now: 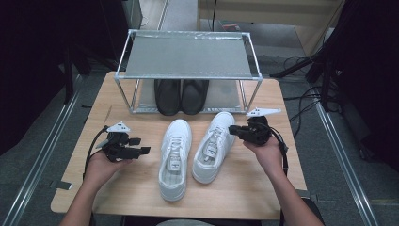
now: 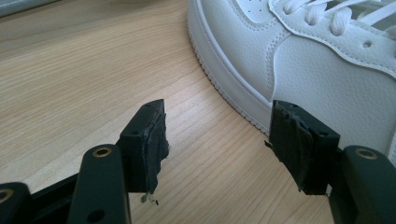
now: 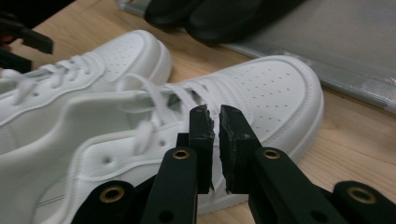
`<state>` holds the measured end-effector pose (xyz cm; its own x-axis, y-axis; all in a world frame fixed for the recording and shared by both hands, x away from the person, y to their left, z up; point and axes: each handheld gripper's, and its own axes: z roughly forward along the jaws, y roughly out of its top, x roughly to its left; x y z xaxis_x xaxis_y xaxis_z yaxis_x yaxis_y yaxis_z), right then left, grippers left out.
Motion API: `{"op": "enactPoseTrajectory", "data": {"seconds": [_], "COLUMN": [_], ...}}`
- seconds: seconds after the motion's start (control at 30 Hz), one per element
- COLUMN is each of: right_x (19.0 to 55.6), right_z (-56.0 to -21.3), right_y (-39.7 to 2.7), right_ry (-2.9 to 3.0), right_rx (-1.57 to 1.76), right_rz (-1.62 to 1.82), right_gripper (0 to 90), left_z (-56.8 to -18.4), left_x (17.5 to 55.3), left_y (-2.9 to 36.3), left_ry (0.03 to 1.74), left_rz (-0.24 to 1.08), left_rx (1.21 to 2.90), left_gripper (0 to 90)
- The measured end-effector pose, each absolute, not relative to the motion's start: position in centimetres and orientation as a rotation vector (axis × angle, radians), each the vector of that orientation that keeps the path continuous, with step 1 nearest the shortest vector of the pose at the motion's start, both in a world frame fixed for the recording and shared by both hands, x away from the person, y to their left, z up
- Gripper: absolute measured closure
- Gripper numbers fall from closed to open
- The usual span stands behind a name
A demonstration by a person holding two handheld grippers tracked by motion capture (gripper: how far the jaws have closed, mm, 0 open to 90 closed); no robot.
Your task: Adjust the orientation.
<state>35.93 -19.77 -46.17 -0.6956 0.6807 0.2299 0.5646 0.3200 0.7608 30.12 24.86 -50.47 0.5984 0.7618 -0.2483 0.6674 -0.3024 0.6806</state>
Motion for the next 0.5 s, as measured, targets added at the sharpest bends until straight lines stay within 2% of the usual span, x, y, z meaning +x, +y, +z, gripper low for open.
{"op": "enactPoseTrajectory", "data": {"seconds": [0.5], "right_x": [31.3], "right_z": [-44.6], "right_y": [-15.8], "right_ry": [2.562], "right_rx": [0.935], "right_rz": [1.365], "right_gripper": [84.4], "left_z": [-50.5], "left_x": [30.7], "left_y": [24.4], "left_ry": [1.111], "left_rz": [0.147], "left_rx": [2.061], "left_gripper": [37.1]}}
